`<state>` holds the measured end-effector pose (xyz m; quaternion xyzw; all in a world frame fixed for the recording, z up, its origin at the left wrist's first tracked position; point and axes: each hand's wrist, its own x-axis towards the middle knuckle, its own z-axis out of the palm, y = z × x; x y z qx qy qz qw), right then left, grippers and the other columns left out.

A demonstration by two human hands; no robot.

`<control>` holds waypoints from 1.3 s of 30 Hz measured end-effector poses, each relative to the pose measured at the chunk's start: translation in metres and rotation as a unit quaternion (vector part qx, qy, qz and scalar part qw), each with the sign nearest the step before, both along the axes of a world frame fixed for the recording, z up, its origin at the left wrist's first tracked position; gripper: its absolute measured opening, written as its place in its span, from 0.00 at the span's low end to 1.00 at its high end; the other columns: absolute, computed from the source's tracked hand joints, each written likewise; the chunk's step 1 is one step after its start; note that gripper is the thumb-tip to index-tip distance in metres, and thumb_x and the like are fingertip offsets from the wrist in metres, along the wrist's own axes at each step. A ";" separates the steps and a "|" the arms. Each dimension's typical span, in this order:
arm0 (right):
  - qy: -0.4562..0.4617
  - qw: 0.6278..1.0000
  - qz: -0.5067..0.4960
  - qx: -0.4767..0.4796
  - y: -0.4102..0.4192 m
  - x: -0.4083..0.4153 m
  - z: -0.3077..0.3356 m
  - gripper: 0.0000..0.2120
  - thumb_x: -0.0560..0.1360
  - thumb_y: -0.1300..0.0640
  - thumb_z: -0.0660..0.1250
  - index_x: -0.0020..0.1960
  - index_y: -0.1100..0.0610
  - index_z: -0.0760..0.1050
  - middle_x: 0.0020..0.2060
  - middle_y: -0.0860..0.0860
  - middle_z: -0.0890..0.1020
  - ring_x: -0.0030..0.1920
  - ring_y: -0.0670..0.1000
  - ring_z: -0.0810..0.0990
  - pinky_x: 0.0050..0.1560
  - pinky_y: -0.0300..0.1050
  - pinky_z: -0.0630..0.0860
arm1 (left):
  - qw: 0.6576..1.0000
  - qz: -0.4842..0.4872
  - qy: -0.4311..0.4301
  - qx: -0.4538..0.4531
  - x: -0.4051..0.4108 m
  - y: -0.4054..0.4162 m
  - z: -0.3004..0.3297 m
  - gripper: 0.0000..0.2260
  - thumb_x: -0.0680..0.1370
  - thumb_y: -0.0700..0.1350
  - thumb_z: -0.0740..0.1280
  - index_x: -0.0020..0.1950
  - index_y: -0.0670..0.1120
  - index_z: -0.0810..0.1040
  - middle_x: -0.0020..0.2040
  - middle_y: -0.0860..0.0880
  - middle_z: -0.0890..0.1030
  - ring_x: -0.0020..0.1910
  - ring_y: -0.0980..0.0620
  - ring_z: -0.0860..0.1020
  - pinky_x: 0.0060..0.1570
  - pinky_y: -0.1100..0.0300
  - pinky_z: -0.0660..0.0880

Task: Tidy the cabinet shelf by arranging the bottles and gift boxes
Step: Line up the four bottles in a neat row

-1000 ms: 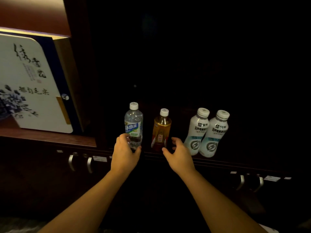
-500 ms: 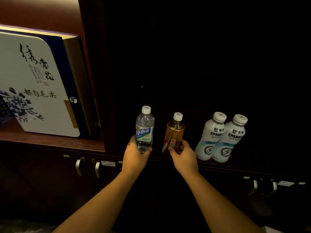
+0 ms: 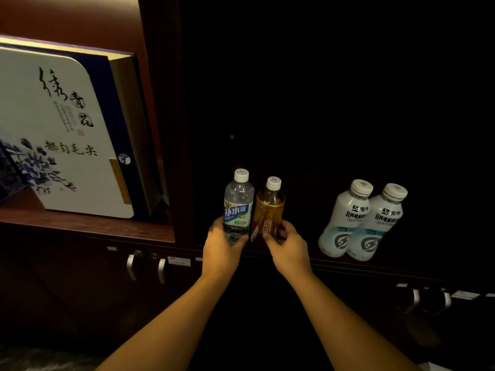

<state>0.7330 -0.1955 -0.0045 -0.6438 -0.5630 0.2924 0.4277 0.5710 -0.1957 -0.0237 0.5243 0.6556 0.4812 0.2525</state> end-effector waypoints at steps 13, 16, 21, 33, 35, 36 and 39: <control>-0.004 1.000 0.009 -0.010 0.006 -0.023 -0.003 0.28 0.76 0.50 0.71 0.73 0.46 0.66 0.65 0.49 0.78 0.60 0.49 0.79 0.52 0.39 0.72 | 1.000 0.019 -0.006 -0.012 -0.014 0.003 0.001 0.31 0.71 0.50 0.77 0.70 0.53 0.67 0.59 0.53 0.76 0.60 0.52 0.76 0.53 0.61 0.72; 0.004 1.000 0.016 -0.015 0.007 -0.021 -0.004 0.28 0.76 0.51 0.71 0.73 0.46 0.65 0.65 0.49 0.77 0.61 0.49 0.79 0.51 0.38 0.71 | 1.000 0.012 -0.002 -0.015 -0.016 0.004 0.002 0.30 0.71 0.50 0.77 0.69 0.53 0.68 0.59 0.52 0.76 0.60 0.51 0.76 0.54 0.60 0.73; 0.017 0.999 0.034 -0.030 0.003 -0.012 -0.007 0.33 0.75 0.49 0.72 0.75 0.46 0.62 0.66 0.47 0.76 0.62 0.48 0.77 0.54 0.42 0.73 | 1.000 -0.006 0.004 -0.015 -0.015 -0.007 0.005 0.37 0.71 0.51 0.78 0.74 0.51 0.63 0.65 0.50 0.72 0.66 0.50 0.73 0.60 0.55 0.72; -0.019 0.998 -0.059 0.026 -0.042 0.091 -0.012 0.14 0.75 0.50 0.71 0.59 0.51 0.77 0.49 0.45 0.81 0.51 0.44 0.80 0.48 0.38 0.76 | 0.978 -0.121 0.106 0.129 0.064 -0.057 0.001 0.20 0.75 0.56 0.71 0.63 0.59 0.68 0.55 0.69 0.67 0.58 0.65 0.70 0.48 0.73 0.69; -0.035 0.996 -0.075 0.038 -0.051 0.109 -0.010 0.14 0.75 0.50 0.70 0.59 0.51 0.77 0.50 0.45 0.81 0.52 0.45 0.80 0.50 0.40 0.77 | 0.979 -0.145 0.104 0.102 0.086 -0.053 -0.001 0.22 0.75 0.57 0.71 0.66 0.59 0.67 0.56 0.69 0.67 0.58 0.66 0.69 0.48 0.75 0.67; -0.044 0.995 -0.082 0.046 -0.056 0.118 -0.010 0.14 0.75 0.50 0.70 0.59 0.51 0.76 0.51 0.45 0.81 0.53 0.46 0.80 0.51 0.42 0.77 | 0.978 -0.157 0.103 0.088 0.097 -0.051 -0.001 0.24 0.75 0.57 0.71 0.68 0.59 0.67 0.57 0.68 0.68 0.59 0.66 0.69 0.48 0.76 0.65; -0.070 0.989 -0.105 0.073 -0.064 0.143 -0.004 0.14 0.74 0.51 0.71 0.59 0.50 0.75 0.54 0.46 0.80 0.55 0.47 0.79 0.54 0.46 0.78 | 0.976 -0.179 0.111 0.058 0.127 -0.041 0.001 0.27 0.75 0.58 0.71 0.71 0.57 0.65 0.63 0.61 0.72 0.63 0.64 0.70 0.53 0.72 0.65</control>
